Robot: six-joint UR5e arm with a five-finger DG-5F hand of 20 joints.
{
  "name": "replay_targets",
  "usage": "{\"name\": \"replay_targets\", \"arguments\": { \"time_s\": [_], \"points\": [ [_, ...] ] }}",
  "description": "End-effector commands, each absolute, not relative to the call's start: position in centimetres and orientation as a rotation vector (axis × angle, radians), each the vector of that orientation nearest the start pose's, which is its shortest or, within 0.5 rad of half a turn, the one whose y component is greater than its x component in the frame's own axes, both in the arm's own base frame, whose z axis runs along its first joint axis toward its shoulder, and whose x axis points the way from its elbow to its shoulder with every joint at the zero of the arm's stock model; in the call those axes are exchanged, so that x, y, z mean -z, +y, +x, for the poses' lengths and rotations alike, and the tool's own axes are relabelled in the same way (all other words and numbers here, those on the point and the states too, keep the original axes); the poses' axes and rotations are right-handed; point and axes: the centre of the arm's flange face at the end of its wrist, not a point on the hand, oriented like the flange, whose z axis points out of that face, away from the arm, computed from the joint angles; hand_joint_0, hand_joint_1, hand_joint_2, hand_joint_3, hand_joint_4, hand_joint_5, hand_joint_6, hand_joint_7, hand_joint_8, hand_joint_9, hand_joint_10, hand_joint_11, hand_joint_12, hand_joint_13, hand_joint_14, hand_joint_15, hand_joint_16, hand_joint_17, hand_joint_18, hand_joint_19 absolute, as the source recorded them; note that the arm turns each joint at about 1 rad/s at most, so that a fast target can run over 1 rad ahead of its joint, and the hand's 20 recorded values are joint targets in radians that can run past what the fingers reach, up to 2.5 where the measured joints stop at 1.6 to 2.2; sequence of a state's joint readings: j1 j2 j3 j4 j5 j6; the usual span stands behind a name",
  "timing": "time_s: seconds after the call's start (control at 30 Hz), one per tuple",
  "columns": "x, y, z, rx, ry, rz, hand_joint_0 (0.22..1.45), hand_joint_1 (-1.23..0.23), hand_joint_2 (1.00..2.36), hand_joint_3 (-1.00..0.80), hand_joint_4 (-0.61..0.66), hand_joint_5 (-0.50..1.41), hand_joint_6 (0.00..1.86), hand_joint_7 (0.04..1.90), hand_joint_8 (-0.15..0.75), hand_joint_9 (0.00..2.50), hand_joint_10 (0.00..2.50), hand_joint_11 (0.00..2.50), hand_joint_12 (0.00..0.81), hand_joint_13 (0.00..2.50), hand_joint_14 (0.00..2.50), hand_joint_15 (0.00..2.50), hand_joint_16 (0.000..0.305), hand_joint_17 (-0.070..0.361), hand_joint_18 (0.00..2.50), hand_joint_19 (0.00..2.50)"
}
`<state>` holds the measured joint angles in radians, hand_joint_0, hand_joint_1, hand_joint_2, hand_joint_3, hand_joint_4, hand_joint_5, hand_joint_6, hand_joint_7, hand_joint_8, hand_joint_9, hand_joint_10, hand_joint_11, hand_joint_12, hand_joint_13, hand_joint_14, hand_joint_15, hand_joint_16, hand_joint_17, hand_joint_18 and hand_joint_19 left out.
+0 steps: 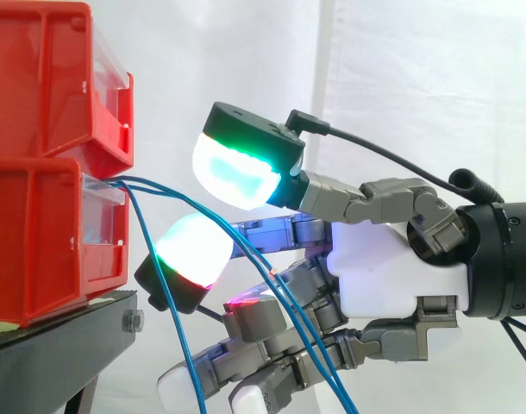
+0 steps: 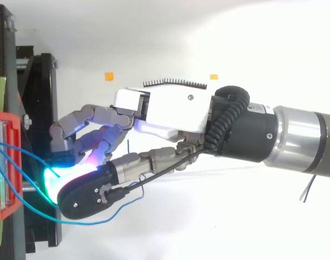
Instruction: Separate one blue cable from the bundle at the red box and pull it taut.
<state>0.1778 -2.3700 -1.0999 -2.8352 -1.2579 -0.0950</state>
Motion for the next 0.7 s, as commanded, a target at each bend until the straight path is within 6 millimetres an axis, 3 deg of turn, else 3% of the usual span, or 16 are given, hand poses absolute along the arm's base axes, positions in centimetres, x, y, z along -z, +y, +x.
{"name": "replay_targets", "arguments": {
  "time_s": [0.0, 0.4, 0.43, 0.5, 0.67],
  "points": [
    [-23.07, -2.53, 78.54, -1.025, 1.176, 1.215, 0.62, -0.54, 1.00, -0.49, 0.02, -0.14, 0.73, 1.17, 0.284, 1.12, 0.03, 1.26, 0.380, 0.64, 0.02, 0.42, 0.048, 0.107, 0.68, 0.62],
    [-23.07, -2.41, 78.54, -1.026, 1.177, 1.215, 0.62, -0.71, 1.02, -0.22, 0.02, -0.19, 0.84, 1.18, 0.286, 1.07, 0.03, 1.25, 0.386, 0.62, 0.02, 0.42, 0.049, 0.110, 0.67, 0.60],
    [-23.07, -2.41, 78.54, -1.026, 1.177, 1.215, 0.63, -0.71, 1.02, -0.24, 0.03, -0.19, 0.85, 1.13, 0.287, 1.07, 0.03, 1.25, 0.386, 0.62, 0.02, 0.42, 0.049, 0.110, 0.67, 0.60],
    [-23.07, -2.41, 78.54, -1.026, 1.177, 1.215, 0.58, -0.65, 1.00, -0.50, 0.06, -0.19, 0.84, 1.05, 0.290, 1.07, 0.03, 1.25, 0.387, 0.62, 0.02, 0.42, 0.050, 0.112, 0.67, 0.61],
    [-23.07, -2.29, 78.55, -1.026, 1.178, 1.213, 0.54, -0.46, 1.00, -0.50, 0.08, -0.18, 0.82, 1.00, 0.299, 1.09, 0.02, 1.24, 0.393, 0.65, 0.02, 0.43, 0.051, 0.115, 0.69, 0.61]
  ]
}}
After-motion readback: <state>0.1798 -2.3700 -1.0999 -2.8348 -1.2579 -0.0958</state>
